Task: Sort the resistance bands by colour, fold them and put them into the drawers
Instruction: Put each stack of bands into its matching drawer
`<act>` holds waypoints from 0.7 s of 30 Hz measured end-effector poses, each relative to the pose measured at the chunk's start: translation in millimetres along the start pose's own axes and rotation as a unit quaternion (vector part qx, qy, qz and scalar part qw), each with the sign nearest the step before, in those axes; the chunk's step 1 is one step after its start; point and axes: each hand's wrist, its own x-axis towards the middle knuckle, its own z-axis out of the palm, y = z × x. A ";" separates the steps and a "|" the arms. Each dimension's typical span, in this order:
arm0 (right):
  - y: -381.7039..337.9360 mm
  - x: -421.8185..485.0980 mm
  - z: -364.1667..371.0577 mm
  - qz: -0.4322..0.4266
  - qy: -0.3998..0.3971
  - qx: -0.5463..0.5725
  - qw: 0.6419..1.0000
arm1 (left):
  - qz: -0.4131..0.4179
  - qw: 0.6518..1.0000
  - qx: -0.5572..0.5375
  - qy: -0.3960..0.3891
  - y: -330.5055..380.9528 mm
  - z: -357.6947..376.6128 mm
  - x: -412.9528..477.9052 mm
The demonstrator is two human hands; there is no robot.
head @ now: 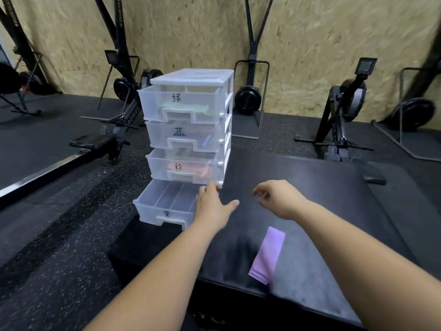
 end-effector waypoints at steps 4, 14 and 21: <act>33.3 -31.3 21.7 0.047 -0.032 -0.004 0.998 | 0.027 0.997 0.000 -0.078 6.6 39.6 -29.9; 62.2 -74.8 121.5 0.158 -0.032 0.008 0.987 | 0.029 0.972 0.096 -0.211 -25.1 116.8 -73.1; 71.3 -65.0 139.0 0.218 0.036 0.188 0.957 | 0.023 0.978 0.052 -0.200 -40.8 123.0 -73.1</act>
